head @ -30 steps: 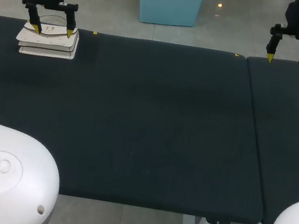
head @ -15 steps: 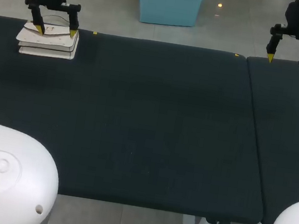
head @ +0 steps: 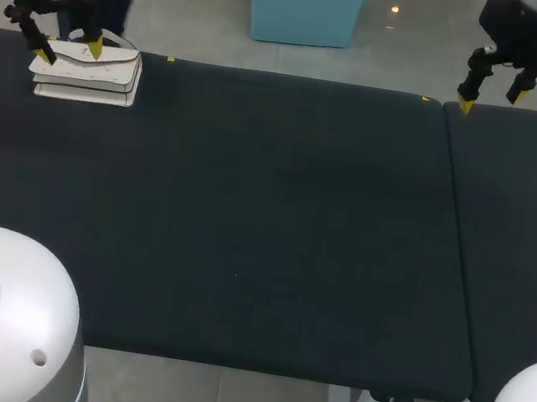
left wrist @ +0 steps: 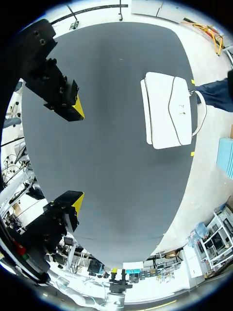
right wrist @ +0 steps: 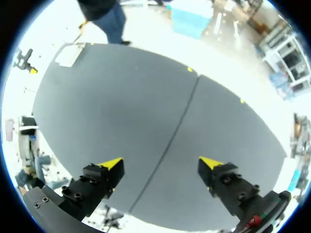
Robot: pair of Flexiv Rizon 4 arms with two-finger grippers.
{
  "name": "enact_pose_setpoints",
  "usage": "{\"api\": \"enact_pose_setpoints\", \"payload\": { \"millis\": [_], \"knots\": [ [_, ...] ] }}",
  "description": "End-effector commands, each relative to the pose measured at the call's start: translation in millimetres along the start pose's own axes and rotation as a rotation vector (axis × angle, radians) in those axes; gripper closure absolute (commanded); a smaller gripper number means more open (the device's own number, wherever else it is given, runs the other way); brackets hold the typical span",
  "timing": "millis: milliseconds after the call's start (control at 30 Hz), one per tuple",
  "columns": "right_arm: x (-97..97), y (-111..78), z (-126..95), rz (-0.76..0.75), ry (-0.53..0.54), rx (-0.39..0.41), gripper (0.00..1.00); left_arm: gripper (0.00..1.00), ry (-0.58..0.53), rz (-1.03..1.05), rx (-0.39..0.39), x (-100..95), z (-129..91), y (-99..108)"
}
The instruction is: Pick up the bag, open it, inspect its contents, close it, and place it on the opposite side
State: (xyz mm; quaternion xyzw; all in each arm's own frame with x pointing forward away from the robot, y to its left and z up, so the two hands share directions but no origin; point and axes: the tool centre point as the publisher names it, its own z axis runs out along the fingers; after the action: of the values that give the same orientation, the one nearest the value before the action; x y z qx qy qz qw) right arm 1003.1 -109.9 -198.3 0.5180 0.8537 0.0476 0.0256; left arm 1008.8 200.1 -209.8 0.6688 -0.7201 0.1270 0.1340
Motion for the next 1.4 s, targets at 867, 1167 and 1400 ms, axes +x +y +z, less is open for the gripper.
{"api": "enact_pose_setpoints", "payload": {
  "millis": [867, 1167, 1400],
  "knots": [
    [65.8, -6.6, 55.5, -0.904, 0.162, -0.601, 0.0, 0.0, 0.334, -0.037, 0.068, -100.2, 2.2, -29.7],
    [82.2, 6.8, 75.9, -0.922, 0.207, -0.519, 0.0, 0.0, 0.318, -0.059, 0.095, -133.8, 1.1, -54.3],
    [86.0, 15.6, 91.3, -0.87, 0.206, -0.445, 0.0, 0.0, 0.327, -0.073, 0.111, -159.0, 8.0, -76.0]
  ]
}}
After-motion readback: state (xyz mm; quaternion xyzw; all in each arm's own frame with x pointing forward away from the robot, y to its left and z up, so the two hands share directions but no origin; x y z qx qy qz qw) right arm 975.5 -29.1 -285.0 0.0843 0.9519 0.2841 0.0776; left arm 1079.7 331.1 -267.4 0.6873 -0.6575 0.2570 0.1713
